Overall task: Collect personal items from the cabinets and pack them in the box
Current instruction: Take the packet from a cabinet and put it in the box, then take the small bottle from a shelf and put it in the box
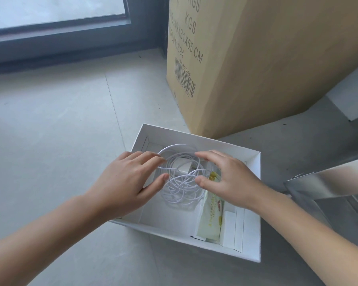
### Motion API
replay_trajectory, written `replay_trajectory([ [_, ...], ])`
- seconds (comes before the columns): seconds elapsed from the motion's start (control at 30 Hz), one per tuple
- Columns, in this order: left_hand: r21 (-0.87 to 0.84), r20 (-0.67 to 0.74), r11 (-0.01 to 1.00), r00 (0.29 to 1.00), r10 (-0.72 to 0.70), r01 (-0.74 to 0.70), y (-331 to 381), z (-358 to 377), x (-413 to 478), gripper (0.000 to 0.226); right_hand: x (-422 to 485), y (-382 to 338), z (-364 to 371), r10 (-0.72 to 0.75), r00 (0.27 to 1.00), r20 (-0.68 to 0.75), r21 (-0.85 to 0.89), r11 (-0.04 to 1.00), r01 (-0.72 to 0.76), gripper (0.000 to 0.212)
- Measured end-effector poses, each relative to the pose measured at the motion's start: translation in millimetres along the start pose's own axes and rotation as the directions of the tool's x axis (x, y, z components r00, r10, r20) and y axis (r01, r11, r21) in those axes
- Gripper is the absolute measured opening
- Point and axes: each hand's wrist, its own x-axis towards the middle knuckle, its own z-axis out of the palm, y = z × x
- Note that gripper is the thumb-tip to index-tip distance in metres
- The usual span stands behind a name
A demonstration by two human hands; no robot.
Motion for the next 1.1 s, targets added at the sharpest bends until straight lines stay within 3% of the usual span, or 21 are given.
replay_trajectory([
  [0.3, -0.02, -0.024, 1.0, 1.0, -0.019, 0.019, -2, -4, -4, 0.045, 9, -14, 7, -0.013, 0.999, -0.044, 0.02, 1.0, 0.014, 0.06],
  [0.6, -0.071, -0.16, 0.988, 0.976, -0.145, 0.135, -2, -24, 3, 0.045, 27, -40, -3, -0.028, 0.991, -0.128, 0.081, 0.996, 0.039, 0.059],
  [0.8, -0.009, -0.261, 0.975, 0.941, -0.215, 0.221, -2, -80, 14, 0.045, 43, -82, -50, -0.076, 0.984, -0.159, 0.053, 0.995, 0.085, 0.058],
  [1.1, 0.124, -0.364, 0.958, 0.91, -0.198, 0.258, 26, -220, 38, 0.052, 50, -182, -163, -0.185, 0.941, -0.282, -0.009, 0.982, 0.19, 0.054],
])
